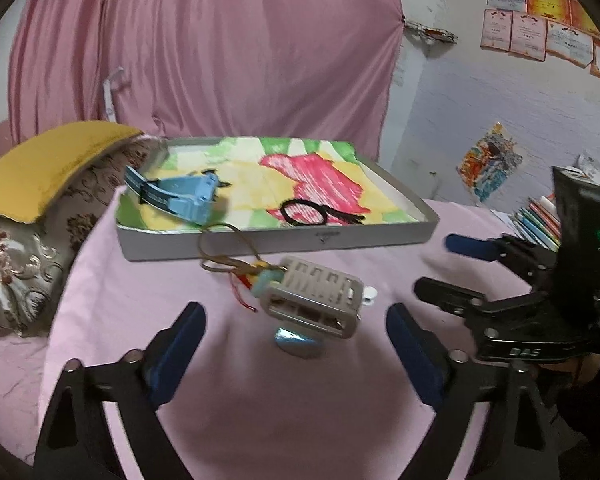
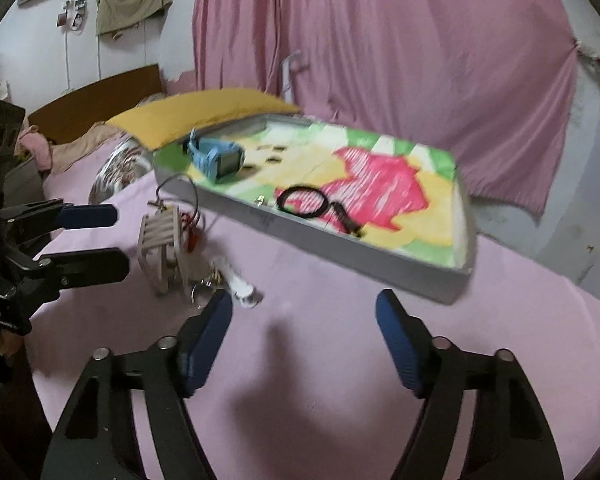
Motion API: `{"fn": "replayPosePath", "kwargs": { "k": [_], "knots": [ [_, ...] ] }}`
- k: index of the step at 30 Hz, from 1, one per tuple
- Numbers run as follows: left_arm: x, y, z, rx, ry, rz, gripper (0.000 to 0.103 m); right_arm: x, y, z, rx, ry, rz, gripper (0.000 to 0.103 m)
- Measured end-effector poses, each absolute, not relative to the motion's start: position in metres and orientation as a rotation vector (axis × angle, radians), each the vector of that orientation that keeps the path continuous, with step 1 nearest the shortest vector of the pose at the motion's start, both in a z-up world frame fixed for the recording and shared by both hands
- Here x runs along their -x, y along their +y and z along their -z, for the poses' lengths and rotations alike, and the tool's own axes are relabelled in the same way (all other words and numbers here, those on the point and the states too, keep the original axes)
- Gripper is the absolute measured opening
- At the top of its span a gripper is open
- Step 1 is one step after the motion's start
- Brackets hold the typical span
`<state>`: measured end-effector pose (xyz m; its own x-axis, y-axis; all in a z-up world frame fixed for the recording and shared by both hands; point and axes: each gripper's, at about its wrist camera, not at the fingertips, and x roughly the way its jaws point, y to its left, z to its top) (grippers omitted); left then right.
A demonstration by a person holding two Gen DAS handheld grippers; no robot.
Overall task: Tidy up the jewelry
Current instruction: 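Move both tools back toward the charger and clip on the bedspread, then grasp the grey cage charger with the left tool while the right tool grasps the white clip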
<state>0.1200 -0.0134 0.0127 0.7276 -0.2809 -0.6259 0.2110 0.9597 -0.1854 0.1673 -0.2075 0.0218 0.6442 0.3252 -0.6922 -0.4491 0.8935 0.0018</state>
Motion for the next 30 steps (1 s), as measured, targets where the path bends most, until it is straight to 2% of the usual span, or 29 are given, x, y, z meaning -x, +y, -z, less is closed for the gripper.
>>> {"fn": "replayPosePath", "kwargs": {
  "k": [2, 4, 12, 14, 19, 22, 25, 30],
  "knots": [
    [-0.123, -0.015, -0.009, 0.126, 0.726, 0.292, 0.079, -0.171, -0.206, -0.019, 0.179, 0.773, -0.459, 0.052],
    [-0.127, -0.017, -0.006, 0.144, 0.742, 0.307, 0.074, -0.173, -0.205, -0.016, 0.187, 0.795, -0.47, 0.05],
    [-0.139, -0.026, 0.003, 0.168, 0.787, 0.297, 0.052, -0.181, -0.201, -0.013, 0.19, 0.827, -0.501, 0.049],
    [-0.14, -0.026, 0.003, 0.17, 0.788, 0.293, 0.043, -0.183, -0.198, -0.012, 0.198, 0.832, -0.51, 0.049],
    [-0.135, -0.023, -0.002, 0.163, 0.772, 0.284, 0.032, -0.19, -0.19, -0.01, 0.212, 0.845, -0.536, 0.049],
    [-0.132, -0.017, -0.004, 0.164, 0.769, 0.273, 0.031, -0.193, -0.184, -0.009, 0.225, 0.848, -0.554, 0.049],
    [-0.129, -0.01, -0.005, 0.166, 0.768, 0.256, 0.03, -0.196, -0.177, -0.008, 0.239, 0.86, -0.572, 0.043],
    [-0.124, 0.006, -0.007, 0.178, 0.761, 0.225, 0.03, -0.201, -0.17, -0.005, 0.245, 0.88, -0.589, 0.037]
  ]
}}
